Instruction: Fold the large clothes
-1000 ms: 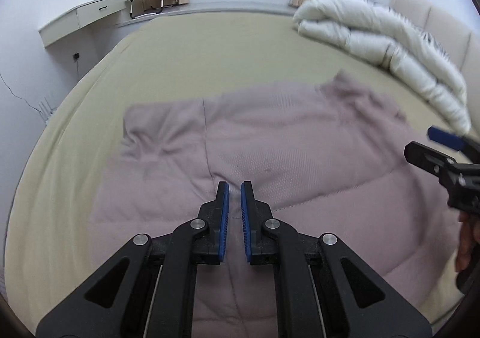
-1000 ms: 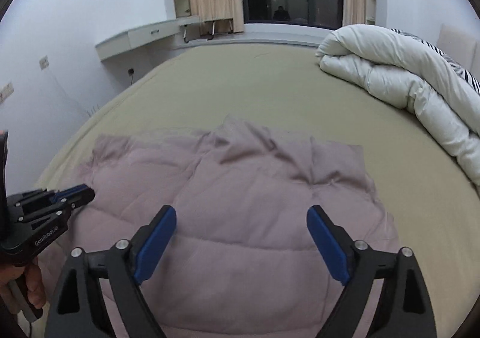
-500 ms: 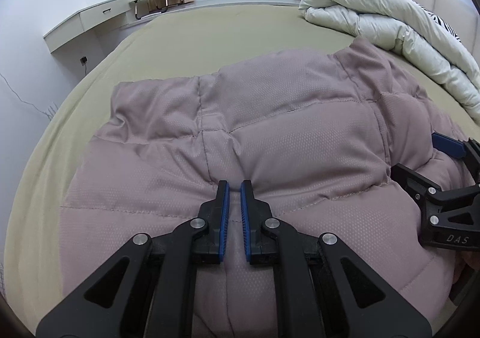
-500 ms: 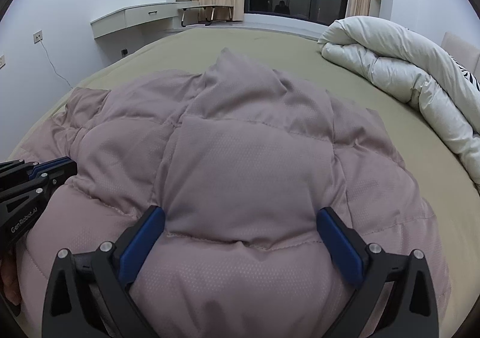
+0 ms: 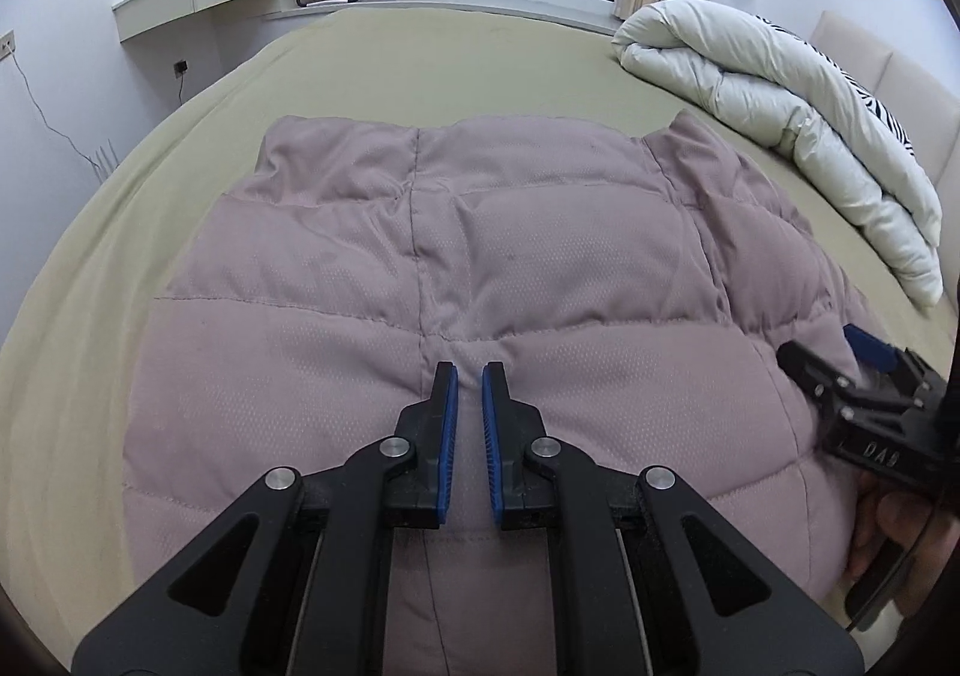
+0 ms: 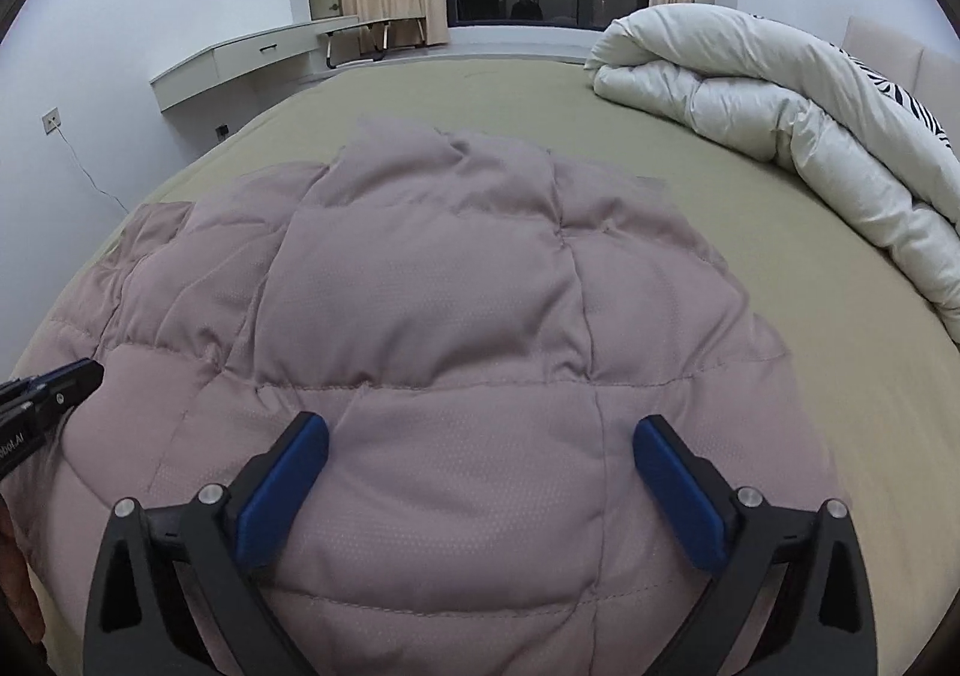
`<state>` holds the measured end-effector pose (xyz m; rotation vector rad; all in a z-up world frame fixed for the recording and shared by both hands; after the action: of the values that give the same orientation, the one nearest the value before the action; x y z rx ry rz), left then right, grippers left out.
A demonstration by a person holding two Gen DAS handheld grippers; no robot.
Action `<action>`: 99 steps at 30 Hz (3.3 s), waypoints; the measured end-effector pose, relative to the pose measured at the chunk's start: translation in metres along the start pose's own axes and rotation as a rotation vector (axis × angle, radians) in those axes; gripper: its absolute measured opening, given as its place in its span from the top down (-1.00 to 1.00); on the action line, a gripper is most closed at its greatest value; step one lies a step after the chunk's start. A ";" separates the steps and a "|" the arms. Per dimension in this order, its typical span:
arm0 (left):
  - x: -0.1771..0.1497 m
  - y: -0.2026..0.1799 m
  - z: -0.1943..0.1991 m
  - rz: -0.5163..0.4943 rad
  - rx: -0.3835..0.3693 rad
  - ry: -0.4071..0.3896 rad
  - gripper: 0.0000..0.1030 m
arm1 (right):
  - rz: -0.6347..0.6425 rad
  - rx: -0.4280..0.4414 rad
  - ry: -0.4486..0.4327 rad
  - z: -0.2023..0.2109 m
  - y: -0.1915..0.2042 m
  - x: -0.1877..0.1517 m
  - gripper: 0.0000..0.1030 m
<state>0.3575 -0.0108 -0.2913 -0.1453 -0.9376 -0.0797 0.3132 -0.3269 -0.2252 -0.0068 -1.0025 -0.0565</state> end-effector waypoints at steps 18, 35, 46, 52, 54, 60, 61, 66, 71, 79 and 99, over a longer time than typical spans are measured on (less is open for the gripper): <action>0.017 0.011 0.035 0.053 -0.013 -0.059 0.84 | -0.060 -0.014 0.036 0.019 -0.006 0.005 -1.00; -0.012 0.053 0.093 0.132 0.003 -0.052 -0.55 | -0.162 -0.059 -0.017 0.090 -0.062 0.016 -1.00; -0.001 0.150 0.076 0.324 -0.032 0.002 -0.60 | -0.480 0.158 0.116 0.048 -0.148 0.019 -1.00; -0.021 0.167 0.035 0.477 -0.255 0.205 -0.61 | -0.562 0.243 0.250 0.007 -0.172 -0.001 -1.00; -0.028 0.169 0.025 0.528 -0.321 0.239 -0.61 | -0.561 0.272 0.285 -0.003 -0.171 -0.007 -0.99; -0.046 0.180 -0.011 0.646 -0.448 0.287 -0.41 | -0.568 0.411 0.302 -0.022 -0.160 -0.019 -0.80; -0.048 0.184 -0.016 0.676 -0.469 0.290 -0.40 | -0.572 0.435 0.304 -0.025 -0.157 -0.020 -0.74; -0.046 0.194 -0.044 0.734 -0.532 0.318 -0.40 | -0.565 0.499 0.339 -0.041 -0.147 -0.021 -0.71; -0.046 0.194 -0.067 0.753 -0.540 0.339 -0.16 | -0.576 0.520 0.357 -0.063 -0.142 -0.012 -0.70; -0.036 0.186 -0.062 0.705 -0.500 0.313 0.38 | -0.474 0.464 0.307 -0.048 -0.123 0.002 -0.01; -0.132 0.164 0.171 0.622 -0.486 0.354 0.41 | -0.465 0.435 0.275 0.157 -0.107 -0.088 0.27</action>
<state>0.1646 0.1786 -0.3125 -0.8388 -0.4734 0.2395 0.1279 -0.4245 -0.2169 0.6178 -0.7077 -0.2571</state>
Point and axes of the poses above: each gripper's, at about its wrist camera, not at the fingertips, and z roughly against the way its jaws point, y to its left, x to its top, the point moved 3 cm from there along -z, roughly the way its jaws point, and after that the axes turned 12 degrees about -y, right-handed, at the moved point
